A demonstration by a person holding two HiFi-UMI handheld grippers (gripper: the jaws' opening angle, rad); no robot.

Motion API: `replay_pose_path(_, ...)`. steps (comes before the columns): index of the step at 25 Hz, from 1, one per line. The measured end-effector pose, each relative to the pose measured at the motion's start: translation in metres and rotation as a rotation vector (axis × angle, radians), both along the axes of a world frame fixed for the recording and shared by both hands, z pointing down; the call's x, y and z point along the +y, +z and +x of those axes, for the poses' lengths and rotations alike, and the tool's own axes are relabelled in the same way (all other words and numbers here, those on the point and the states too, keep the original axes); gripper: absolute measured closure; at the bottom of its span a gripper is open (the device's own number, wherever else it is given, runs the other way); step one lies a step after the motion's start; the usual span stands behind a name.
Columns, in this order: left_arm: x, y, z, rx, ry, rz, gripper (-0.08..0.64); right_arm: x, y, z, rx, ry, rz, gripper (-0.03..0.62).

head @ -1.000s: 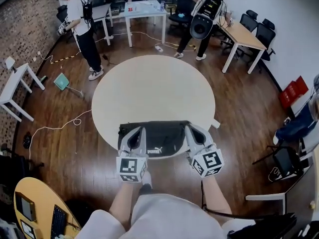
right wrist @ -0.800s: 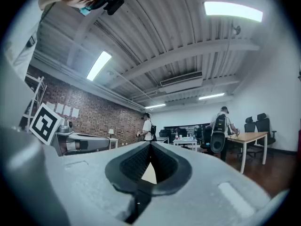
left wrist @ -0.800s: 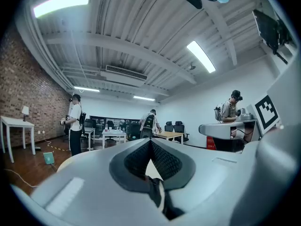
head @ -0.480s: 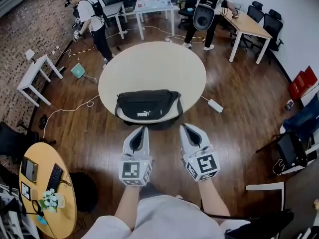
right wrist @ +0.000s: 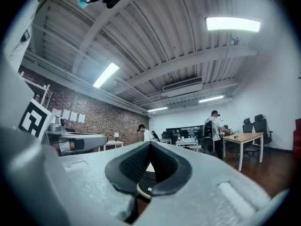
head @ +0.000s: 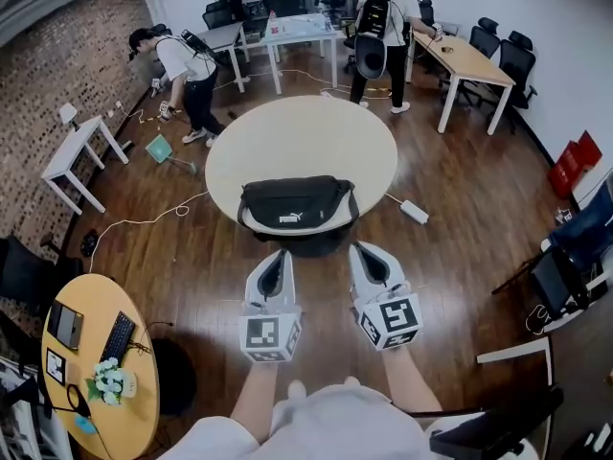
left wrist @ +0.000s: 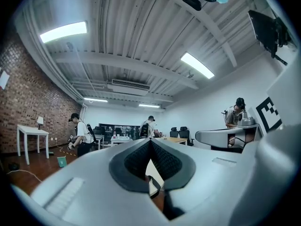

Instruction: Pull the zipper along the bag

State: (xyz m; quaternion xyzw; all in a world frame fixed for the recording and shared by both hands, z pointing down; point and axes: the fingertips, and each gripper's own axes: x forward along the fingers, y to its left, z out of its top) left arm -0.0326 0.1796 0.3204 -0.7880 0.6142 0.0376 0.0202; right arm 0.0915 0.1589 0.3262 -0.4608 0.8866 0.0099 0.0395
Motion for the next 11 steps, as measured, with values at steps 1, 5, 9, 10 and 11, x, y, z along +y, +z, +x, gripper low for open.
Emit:
replay_pose_path(1,0.005,0.000,-0.006,0.003,0.005,0.001,0.546,0.004,-0.002,-0.006,0.001,0.004,0.004,0.603)
replay_pose_path(5,0.016,-0.003,-0.028,0.016,0.015,0.020,0.545,0.015,-0.005,-0.028,0.024,0.008,0.015,0.603)
replay_pose_path(9,0.022,-0.007,-0.046,0.025,0.017,0.039,0.545,0.026,-0.007,-0.043,0.039,0.016,0.021,0.603)
replay_pose_path(10,0.023,-0.008,-0.048,0.026,0.018,0.042,0.545,0.028,-0.009,-0.045,0.043,0.019,0.024,0.603)
replay_pose_path(11,0.024,-0.010,-0.051,0.028,0.019,0.046,0.545,0.029,-0.010,-0.046,0.047,0.022,0.027,0.603)
